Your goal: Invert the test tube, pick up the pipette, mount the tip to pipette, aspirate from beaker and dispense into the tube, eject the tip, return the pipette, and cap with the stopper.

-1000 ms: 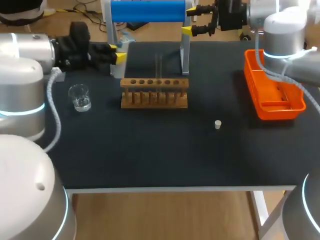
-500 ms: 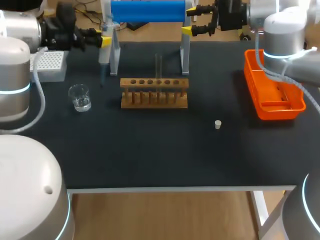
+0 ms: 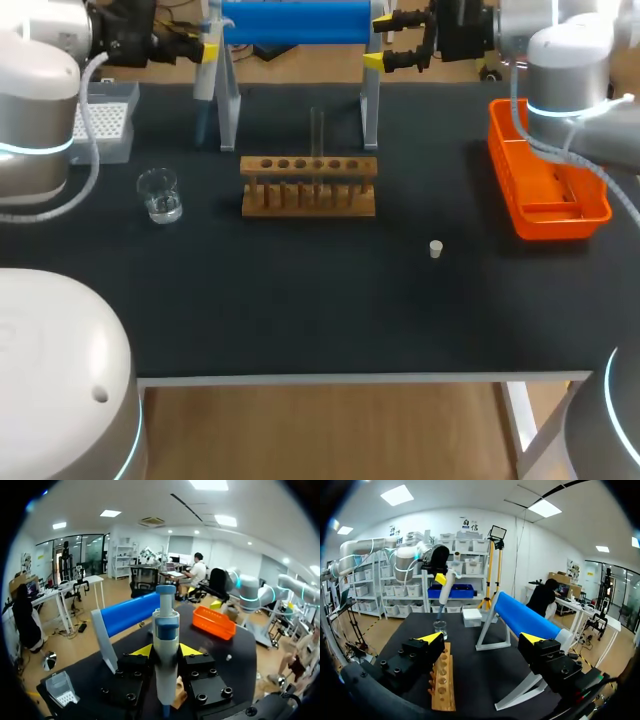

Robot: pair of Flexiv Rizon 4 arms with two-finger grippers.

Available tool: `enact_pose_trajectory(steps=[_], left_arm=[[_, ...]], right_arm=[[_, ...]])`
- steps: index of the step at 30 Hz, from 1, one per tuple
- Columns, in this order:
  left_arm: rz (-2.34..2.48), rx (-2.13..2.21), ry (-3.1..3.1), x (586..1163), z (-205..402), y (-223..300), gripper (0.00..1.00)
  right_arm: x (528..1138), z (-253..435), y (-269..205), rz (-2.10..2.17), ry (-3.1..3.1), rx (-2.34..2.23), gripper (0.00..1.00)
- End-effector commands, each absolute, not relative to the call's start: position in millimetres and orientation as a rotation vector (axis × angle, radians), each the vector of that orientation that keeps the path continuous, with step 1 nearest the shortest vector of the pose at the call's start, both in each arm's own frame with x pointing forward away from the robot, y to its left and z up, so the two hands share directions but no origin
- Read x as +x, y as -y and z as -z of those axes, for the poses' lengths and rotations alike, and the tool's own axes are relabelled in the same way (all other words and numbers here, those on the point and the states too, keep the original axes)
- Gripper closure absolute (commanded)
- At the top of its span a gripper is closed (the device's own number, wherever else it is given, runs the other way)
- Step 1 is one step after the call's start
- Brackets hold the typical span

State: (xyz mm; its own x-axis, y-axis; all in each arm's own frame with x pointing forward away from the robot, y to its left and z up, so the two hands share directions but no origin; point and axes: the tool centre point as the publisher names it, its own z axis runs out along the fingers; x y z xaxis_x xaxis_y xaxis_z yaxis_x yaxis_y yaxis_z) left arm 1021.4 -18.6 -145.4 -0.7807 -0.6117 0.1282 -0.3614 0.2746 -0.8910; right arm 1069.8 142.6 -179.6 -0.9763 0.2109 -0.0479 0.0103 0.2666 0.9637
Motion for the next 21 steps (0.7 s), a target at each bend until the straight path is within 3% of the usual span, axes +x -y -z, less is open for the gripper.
enact_pose_trajectory(steps=[1,21], left_arm=[[1.469,-0.932,-2.327,1037.7,144.7,26.2,1.0],[1.323,-1.159,-2.294,1089.8,152.1,36.4,1.0]], right_arm=[[1070.4,179.0,-141.5,-1.795,-2.367,0.206,0.0],[1070.4,179.0,-141.5,-1.795,-2.367,0.206,0.0]])
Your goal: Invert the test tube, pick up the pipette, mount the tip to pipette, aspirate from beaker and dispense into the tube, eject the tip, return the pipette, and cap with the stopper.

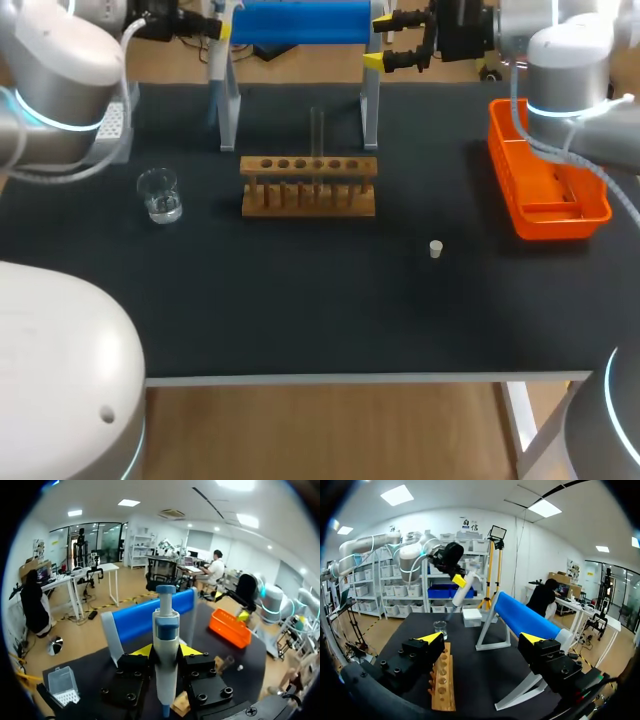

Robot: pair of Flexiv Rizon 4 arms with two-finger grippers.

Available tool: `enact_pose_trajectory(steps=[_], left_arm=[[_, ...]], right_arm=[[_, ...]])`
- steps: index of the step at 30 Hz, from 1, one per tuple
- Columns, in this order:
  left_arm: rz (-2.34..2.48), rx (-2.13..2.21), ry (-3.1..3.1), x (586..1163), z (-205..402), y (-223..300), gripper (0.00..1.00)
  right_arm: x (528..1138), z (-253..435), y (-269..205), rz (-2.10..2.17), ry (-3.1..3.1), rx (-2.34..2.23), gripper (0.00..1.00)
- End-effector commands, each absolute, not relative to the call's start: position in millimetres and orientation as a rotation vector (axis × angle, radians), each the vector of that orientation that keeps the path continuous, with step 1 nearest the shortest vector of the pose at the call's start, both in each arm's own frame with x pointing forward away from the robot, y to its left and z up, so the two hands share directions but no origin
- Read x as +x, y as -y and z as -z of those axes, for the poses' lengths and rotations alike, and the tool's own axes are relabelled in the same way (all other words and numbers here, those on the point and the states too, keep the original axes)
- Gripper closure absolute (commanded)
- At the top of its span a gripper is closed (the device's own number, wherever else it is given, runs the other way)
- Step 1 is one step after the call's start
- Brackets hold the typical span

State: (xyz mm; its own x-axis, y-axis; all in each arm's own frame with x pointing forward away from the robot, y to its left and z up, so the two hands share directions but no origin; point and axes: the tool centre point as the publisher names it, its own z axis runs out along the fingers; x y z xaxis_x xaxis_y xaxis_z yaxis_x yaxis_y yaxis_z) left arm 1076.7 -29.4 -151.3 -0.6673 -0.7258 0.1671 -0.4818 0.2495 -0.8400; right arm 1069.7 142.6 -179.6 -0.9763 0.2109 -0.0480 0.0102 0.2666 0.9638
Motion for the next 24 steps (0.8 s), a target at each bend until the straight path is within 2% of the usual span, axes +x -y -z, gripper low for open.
enact_pose_trajectory(steps=[1,24], left_arm=[[1.318,-1.164,-2.29,1093.0,152.1,36.3,1.0],[1.187,-1.331,-2.249,1149.6,164.1,39.5,1.0]], right_arm=[[1070.4,179.0,-141.5,-1.795,-2.367,0.206,0.0],[1070.4,179.0,-141.5,-1.795,-2.367,0.206,0.0]])
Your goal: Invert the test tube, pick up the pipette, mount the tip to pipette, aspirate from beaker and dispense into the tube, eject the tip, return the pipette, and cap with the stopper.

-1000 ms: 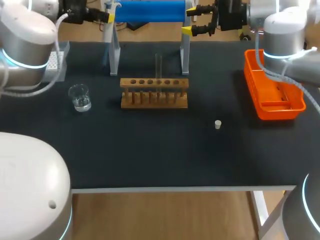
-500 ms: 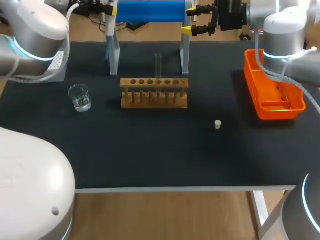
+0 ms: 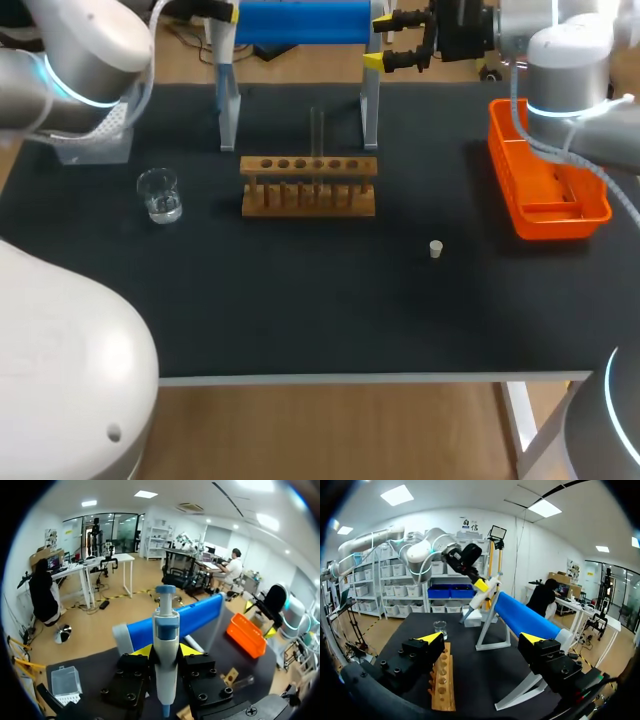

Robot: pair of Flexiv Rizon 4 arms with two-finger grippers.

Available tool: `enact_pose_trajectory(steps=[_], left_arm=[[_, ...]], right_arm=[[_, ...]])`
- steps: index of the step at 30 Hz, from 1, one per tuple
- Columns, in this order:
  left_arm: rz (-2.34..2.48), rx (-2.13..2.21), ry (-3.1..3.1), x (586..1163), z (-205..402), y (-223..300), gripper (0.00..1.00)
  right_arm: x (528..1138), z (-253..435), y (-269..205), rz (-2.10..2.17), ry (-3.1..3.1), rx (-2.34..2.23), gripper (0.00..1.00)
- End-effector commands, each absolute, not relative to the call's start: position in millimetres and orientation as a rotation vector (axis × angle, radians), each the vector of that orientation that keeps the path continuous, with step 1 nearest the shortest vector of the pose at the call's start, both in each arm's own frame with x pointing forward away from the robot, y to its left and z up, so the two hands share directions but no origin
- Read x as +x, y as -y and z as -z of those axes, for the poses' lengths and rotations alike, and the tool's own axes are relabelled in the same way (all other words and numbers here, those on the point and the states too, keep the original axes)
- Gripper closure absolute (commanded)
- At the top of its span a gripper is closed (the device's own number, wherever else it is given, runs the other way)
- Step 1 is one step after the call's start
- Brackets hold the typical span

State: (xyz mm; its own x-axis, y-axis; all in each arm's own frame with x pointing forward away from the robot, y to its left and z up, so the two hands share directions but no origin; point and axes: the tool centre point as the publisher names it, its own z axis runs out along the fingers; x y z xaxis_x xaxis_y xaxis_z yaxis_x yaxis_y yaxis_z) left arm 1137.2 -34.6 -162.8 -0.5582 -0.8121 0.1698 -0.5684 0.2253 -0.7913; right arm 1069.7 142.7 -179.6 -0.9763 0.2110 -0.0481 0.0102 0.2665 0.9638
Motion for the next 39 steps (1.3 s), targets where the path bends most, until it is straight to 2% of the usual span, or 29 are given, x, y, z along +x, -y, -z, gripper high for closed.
enact_pose_trajectory(steps=[1,39], left_arm=[[1.186,-1.333,-2.248,1150.3,164.4,39.5,1.0],[0.975,-1.566,-2.172,1176.3,178.5,33.5,1.0]], right_arm=[[1070.4,179.0,-141.5,-1.795,-2.367,0.206,0.0],[1070.4,179.0,-141.5,-1.795,-2.367,0.206,0.0]])
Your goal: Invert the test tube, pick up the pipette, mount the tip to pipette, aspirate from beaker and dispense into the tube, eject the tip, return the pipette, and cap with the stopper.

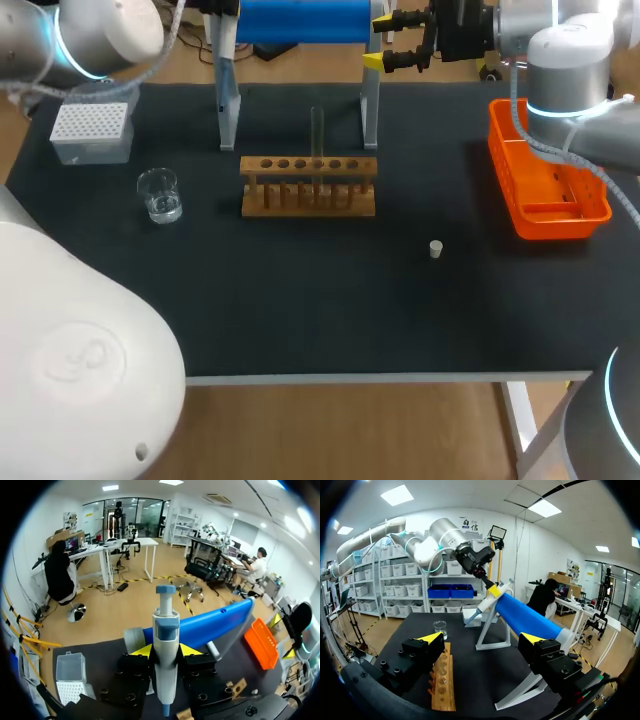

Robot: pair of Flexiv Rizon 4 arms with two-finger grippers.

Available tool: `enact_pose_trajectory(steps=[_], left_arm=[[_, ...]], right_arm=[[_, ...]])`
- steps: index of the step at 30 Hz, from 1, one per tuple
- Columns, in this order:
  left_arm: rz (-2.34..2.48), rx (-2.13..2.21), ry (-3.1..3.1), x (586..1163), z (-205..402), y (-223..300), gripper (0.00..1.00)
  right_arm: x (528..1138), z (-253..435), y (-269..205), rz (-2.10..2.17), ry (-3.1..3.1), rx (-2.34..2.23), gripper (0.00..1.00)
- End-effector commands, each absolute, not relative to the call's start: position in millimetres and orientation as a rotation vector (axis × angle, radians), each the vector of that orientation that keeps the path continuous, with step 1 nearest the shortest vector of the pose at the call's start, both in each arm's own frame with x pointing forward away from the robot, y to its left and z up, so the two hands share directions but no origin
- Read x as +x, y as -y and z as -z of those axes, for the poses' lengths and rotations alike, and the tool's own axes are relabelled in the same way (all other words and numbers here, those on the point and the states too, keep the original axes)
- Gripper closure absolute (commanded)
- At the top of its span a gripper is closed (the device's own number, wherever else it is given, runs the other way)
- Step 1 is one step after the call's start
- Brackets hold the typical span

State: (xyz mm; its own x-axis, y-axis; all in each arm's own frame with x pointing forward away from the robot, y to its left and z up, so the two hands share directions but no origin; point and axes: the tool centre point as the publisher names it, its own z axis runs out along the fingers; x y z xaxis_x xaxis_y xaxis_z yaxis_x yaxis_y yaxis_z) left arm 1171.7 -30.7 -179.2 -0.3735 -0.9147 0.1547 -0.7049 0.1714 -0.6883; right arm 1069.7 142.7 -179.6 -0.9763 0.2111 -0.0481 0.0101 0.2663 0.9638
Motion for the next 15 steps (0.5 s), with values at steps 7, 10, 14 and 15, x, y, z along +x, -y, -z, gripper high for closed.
enact_pose_trajectory(steps=[7,10,14,15], left_arm=[[0.971,-1.585,-2.176,1177.8,184.7,33.9,1.0],[0.97,-1.611,-2.169,1174.7,189.1,35.1,1.0],[0.968,-1.633,-2.167,1169.4,195.1,37.2,1.0],[0.975,-1.643,-2.165,1167.8,196.5,38.1,1.0]], right_arm=[[1070.4,179.0,-141.5,-1.795,-2.367,0.206,0.0],[1070.4,179.0,-141.5,-1.795,-2.367,0.206,0.0],[1070.4,179.0,-141.5,-1.795,-2.367,0.206,0.0],[1070.4,179.0,-141.5,-1.795,-2.367,0.206,0.0]])
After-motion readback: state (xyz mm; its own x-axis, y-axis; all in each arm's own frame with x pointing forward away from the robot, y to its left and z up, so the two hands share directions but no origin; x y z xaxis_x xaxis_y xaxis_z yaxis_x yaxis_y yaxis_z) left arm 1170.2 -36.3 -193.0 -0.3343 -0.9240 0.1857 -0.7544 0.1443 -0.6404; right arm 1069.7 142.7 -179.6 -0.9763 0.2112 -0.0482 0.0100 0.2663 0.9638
